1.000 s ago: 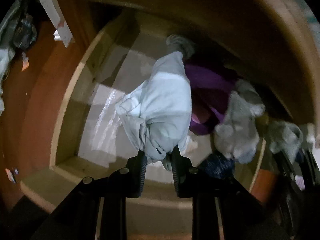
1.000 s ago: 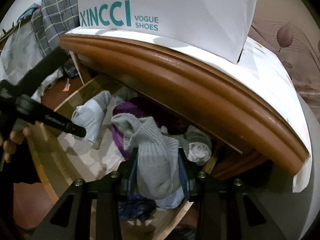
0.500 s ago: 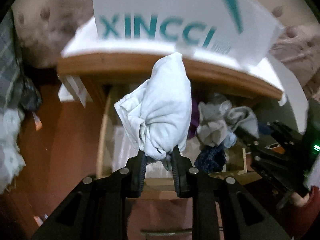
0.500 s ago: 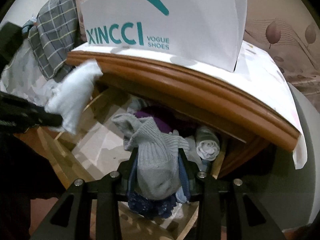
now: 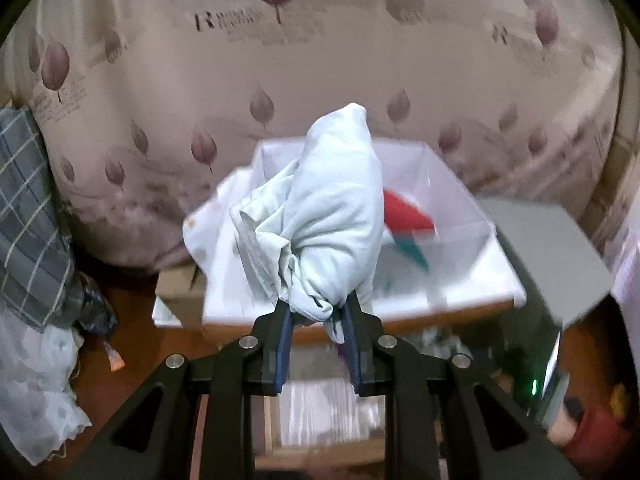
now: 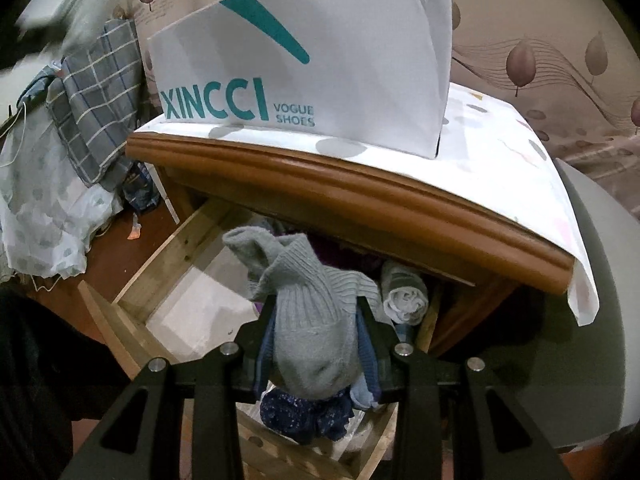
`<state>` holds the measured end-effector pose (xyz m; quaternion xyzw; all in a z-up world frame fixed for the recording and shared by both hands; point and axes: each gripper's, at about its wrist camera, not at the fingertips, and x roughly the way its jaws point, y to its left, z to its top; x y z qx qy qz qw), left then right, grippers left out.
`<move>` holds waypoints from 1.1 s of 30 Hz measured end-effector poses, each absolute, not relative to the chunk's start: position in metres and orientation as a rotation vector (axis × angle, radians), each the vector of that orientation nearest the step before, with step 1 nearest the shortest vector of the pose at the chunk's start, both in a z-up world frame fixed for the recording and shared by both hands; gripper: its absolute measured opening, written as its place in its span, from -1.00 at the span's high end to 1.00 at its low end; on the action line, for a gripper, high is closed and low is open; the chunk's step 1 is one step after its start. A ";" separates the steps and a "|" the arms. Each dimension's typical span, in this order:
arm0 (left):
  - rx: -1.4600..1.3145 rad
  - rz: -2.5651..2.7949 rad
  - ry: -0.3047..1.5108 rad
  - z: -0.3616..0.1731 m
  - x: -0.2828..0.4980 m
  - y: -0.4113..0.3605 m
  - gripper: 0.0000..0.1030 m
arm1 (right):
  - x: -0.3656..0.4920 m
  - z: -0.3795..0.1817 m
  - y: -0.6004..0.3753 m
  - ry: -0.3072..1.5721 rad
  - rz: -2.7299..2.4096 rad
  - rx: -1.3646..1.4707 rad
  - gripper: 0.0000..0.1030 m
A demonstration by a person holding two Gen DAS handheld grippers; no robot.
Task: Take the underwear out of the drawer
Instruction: 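Lift the pale blue cloth with the left tool into the white box and release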
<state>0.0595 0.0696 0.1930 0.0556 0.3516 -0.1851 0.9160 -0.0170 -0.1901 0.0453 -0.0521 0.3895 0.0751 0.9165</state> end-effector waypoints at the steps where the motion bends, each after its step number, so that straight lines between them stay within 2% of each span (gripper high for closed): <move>1: 0.101 -0.365 0.717 0.202 0.074 0.069 0.60 | -0.018 0.046 -0.190 0.793 0.156 -0.108 0.29; 7: 0.130 -0.333 0.705 0.217 0.133 0.055 0.59 | -0.028 0.057 -0.189 0.769 0.169 -0.099 0.29; 17: 0.120 -0.321 0.877 0.162 0.204 0.042 0.59 | -0.035 0.067 -0.196 0.755 0.153 -0.092 0.29; 27: 0.163 -0.315 0.998 0.122 0.231 0.024 0.55 | -0.042 0.092 -0.200 0.719 0.144 -0.074 0.29; 33: 0.208 -0.307 0.982 0.120 0.230 0.016 0.34 | -0.038 0.110 -0.199 0.694 0.137 -0.080 0.29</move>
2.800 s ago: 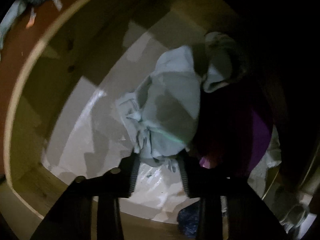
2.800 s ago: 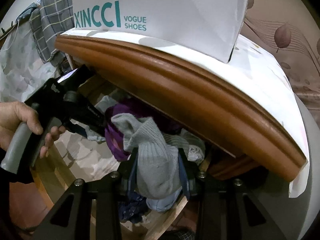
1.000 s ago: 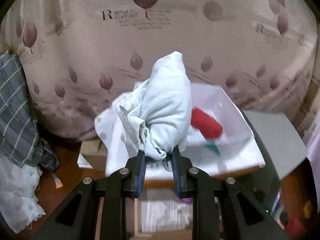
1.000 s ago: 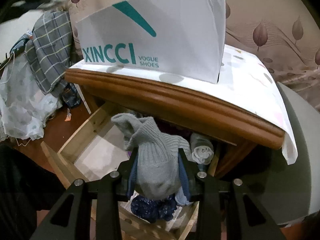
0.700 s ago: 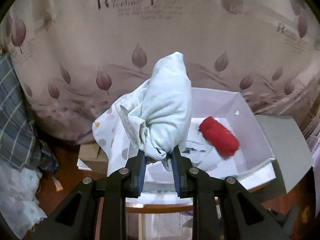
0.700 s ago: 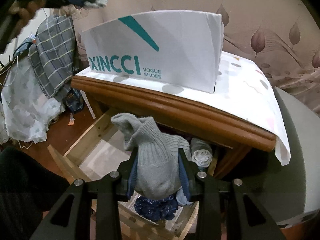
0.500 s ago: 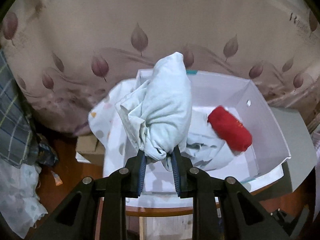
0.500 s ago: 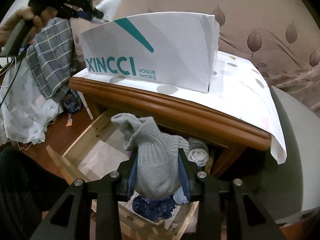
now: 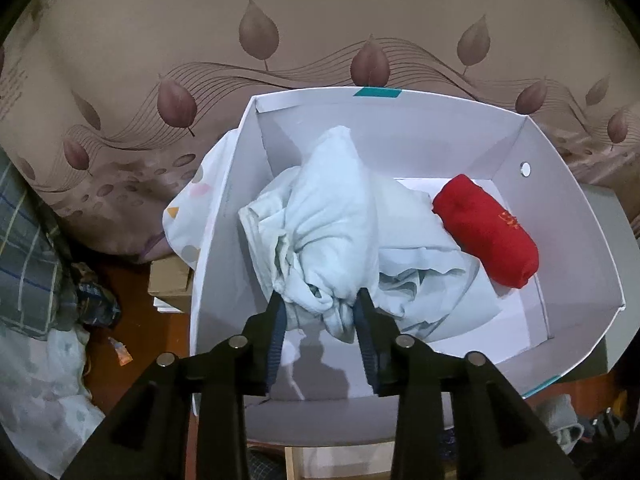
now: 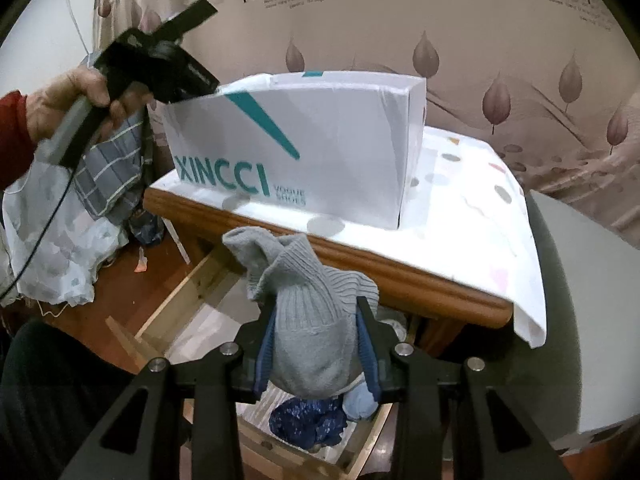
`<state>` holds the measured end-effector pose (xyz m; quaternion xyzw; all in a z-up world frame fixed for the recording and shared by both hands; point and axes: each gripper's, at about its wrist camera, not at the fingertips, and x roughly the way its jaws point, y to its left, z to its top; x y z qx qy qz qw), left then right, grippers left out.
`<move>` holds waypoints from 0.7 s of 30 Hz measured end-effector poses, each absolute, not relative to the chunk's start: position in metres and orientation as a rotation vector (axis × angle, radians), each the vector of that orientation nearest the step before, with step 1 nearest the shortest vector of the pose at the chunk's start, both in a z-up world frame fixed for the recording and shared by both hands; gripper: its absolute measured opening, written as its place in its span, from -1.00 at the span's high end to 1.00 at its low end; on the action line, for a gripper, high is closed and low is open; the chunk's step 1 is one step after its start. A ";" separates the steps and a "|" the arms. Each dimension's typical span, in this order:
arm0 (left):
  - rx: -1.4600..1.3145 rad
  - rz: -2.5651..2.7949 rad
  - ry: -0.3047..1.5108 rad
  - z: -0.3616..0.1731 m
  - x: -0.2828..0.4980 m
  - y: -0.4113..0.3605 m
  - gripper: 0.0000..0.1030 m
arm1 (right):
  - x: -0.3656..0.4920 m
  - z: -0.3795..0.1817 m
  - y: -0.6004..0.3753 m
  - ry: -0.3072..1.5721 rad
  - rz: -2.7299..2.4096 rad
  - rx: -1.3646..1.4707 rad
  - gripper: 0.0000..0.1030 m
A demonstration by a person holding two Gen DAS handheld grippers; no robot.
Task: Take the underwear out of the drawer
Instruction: 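Carry the grey sock into the box with the right tool while the left tool returns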
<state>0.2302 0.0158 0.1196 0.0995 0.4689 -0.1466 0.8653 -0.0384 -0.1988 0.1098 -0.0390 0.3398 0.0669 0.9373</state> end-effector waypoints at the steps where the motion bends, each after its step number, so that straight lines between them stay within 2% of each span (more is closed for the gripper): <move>1: 0.208 -0.306 0.978 0.120 0.230 0.016 0.31 | -0.038 0.113 -0.199 0.688 0.136 -0.081 0.29; 8: 0.189 -0.308 0.915 0.131 0.222 0.018 -0.23 | -0.033 0.142 -0.196 0.644 0.137 -0.072 0.29; 14: 0.206 -0.278 0.776 0.161 0.190 0.026 -0.33 | -0.026 0.188 -0.196 0.573 0.146 -0.064 0.29; 17: 0.165 -0.269 0.694 0.177 0.162 0.040 -0.53 | -0.018 0.219 -0.196 0.529 0.147 -0.063 0.29; 21: 0.136 -0.246 0.619 0.184 0.123 0.062 -0.67 | 0.000 0.254 -0.194 0.500 0.129 -0.061 0.29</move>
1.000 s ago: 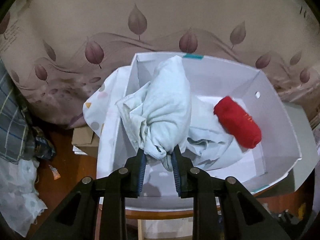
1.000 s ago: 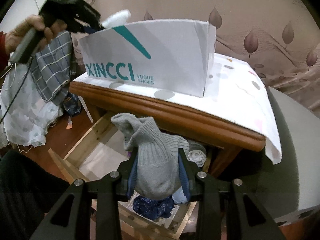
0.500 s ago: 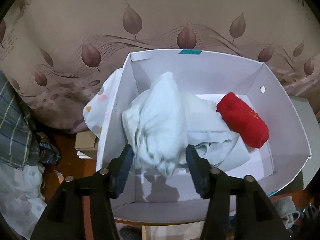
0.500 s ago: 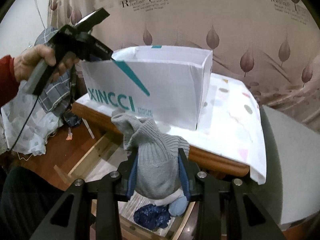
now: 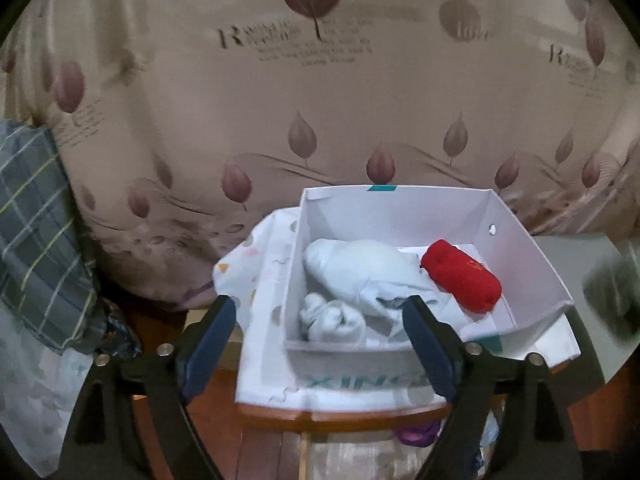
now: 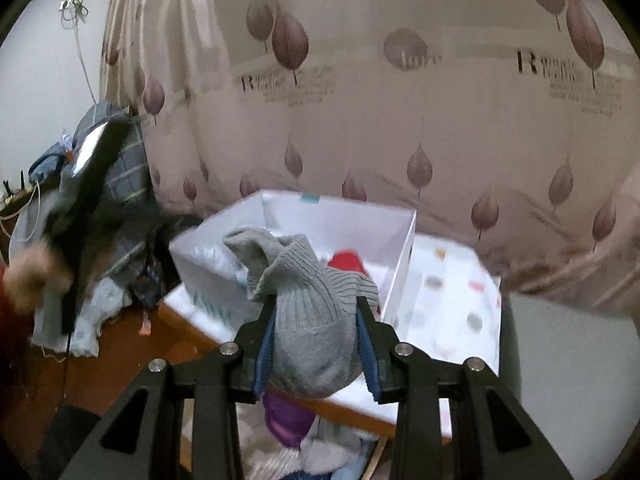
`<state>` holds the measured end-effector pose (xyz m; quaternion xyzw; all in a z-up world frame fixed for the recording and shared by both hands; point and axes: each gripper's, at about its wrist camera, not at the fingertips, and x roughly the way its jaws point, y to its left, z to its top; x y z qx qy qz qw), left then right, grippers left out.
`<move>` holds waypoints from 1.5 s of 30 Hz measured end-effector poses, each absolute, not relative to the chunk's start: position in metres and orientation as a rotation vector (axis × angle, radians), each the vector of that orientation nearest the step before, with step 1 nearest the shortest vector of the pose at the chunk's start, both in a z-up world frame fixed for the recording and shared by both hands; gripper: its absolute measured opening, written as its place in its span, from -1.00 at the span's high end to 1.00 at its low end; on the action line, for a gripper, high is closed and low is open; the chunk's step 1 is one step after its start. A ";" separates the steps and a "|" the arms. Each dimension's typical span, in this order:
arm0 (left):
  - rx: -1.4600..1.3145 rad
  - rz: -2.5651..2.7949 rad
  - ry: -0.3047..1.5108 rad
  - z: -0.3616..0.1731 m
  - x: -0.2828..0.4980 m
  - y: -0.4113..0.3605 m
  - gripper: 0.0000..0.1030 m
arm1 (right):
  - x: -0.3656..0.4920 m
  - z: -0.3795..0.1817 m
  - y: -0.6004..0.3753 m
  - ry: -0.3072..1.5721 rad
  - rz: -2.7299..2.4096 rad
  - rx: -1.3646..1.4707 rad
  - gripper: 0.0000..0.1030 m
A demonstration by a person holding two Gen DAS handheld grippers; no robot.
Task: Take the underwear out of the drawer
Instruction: 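Carry the grey sock into the box with the right tool while the left tool returns, then lower the right tool into the drawer and grasp the white patterned cloth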
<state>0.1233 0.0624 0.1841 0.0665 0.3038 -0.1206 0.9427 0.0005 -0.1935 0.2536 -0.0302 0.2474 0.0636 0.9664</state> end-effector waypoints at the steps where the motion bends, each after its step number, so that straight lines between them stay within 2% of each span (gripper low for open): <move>1: 0.129 -0.237 0.613 0.183 0.115 0.068 -0.69 | 0.008 0.261 -0.192 0.505 0.119 -0.065 0.29; 6: 0.091 -0.202 0.648 0.159 0.087 0.101 -0.73 | 0.049 0.281 -0.183 0.538 0.089 -0.089 0.29; 11: 0.086 -0.139 0.694 0.120 0.075 0.120 -0.75 | 0.101 0.281 -0.175 0.653 0.075 -0.073 0.29; 19: 0.230 -0.043 0.705 0.058 0.078 0.101 -0.76 | 0.163 0.237 -0.176 0.856 -0.011 -0.055 0.29; 25: 0.159 -0.122 0.743 0.032 0.082 0.085 -0.76 | 0.184 0.203 -0.178 0.958 -0.044 -0.057 0.28; 33: 0.229 -0.125 0.778 0.004 0.080 0.067 -0.76 | 0.188 0.195 -0.174 0.960 -0.075 -0.091 0.15; 38: 0.222 -0.130 0.818 -0.007 0.083 0.069 -0.76 | 0.186 0.193 -0.173 0.946 -0.071 -0.082 -0.08; 45: 0.160 -0.141 0.931 -0.025 0.092 0.072 -0.76 | 0.172 0.208 -0.167 0.844 -0.072 -0.098 -0.15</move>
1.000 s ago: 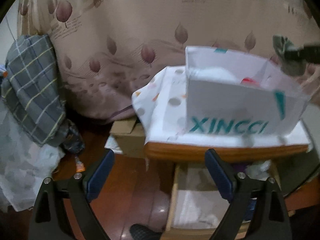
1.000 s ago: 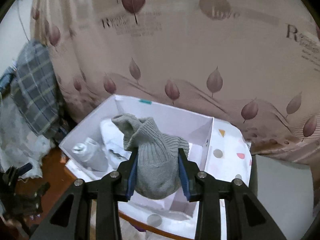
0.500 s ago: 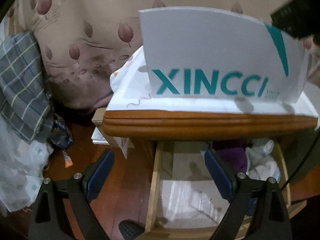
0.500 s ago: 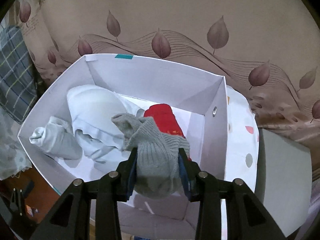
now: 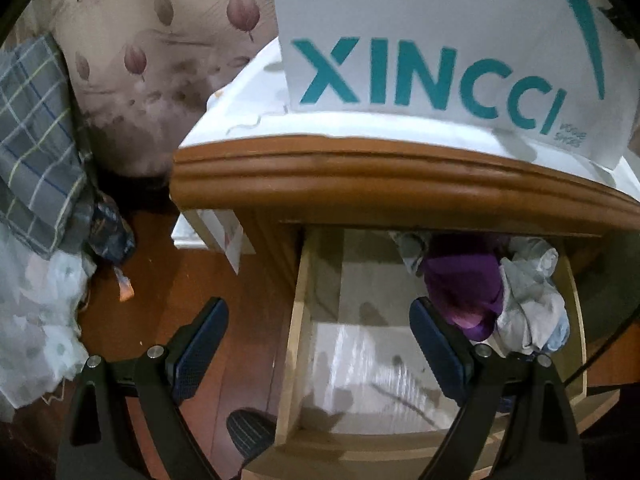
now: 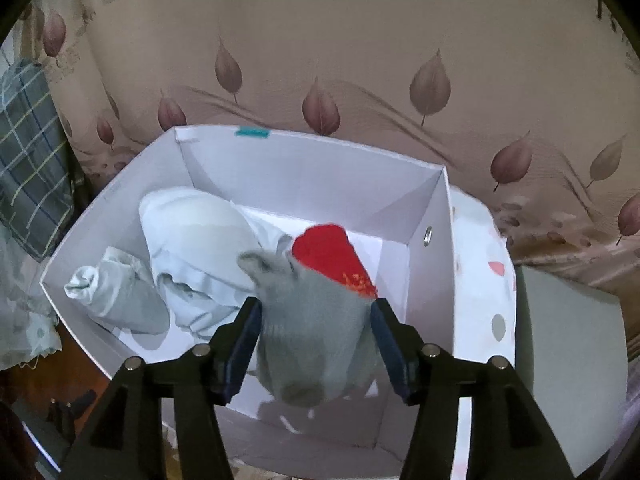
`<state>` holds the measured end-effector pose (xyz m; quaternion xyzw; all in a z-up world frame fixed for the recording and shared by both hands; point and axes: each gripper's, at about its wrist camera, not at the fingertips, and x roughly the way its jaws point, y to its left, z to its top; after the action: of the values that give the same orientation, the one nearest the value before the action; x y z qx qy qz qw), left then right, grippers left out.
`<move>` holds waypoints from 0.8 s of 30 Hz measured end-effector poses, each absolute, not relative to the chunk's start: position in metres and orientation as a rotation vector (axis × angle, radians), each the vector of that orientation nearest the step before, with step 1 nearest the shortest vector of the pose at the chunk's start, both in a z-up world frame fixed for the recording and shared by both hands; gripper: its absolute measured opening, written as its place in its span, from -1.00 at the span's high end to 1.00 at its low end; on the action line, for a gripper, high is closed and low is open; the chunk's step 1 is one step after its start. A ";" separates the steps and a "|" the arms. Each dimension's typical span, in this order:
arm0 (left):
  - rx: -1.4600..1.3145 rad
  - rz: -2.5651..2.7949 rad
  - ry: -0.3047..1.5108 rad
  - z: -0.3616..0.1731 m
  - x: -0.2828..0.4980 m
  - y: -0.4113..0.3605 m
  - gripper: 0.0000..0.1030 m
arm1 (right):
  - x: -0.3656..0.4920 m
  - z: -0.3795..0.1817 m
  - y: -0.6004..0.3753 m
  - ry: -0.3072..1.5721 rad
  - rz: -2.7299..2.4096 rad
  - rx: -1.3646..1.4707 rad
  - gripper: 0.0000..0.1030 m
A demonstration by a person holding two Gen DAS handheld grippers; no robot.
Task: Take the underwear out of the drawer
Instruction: 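Lower the right tool into the drawer and grasp the white patterned cloth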
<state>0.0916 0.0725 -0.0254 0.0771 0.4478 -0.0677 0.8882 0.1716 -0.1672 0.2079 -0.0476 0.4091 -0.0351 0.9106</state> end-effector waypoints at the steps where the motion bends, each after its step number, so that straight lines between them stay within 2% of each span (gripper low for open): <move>1: 0.165 -0.134 0.929 -0.026 0.092 0.072 -0.76 | 0.168 0.212 -0.166 0.825 -0.071 -0.108 -0.16; 6: 0.187 -0.118 0.922 -0.027 0.090 0.070 -0.76 | 0.122 0.244 -0.161 0.726 -0.024 -0.162 -0.18; 8: 0.193 -0.115 0.923 -0.027 0.089 0.069 -0.76 | 0.092 0.251 -0.163 0.696 0.015 -0.183 -0.25; 11: 0.193 -0.118 0.925 -0.027 0.090 0.068 -0.76 | 0.047 0.243 -0.164 0.692 0.062 -0.252 -0.46; 15: 0.182 -0.118 0.935 -0.027 0.091 0.070 -0.76 | 0.011 0.193 -0.167 0.813 0.124 -0.353 -0.46; 20: 0.182 -0.111 0.950 -0.030 0.093 0.072 -0.76 | 0.004 0.094 -0.161 1.013 0.208 -0.510 -0.46; 24: 0.168 -0.110 0.974 -0.034 0.096 0.073 -0.76 | 0.010 0.034 -0.149 1.066 0.253 -0.652 -0.46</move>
<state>0.0956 0.0732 -0.0339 0.0805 0.4670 -0.0529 0.8790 0.0096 -0.1495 0.0342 -0.3042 0.4976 0.1183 0.8037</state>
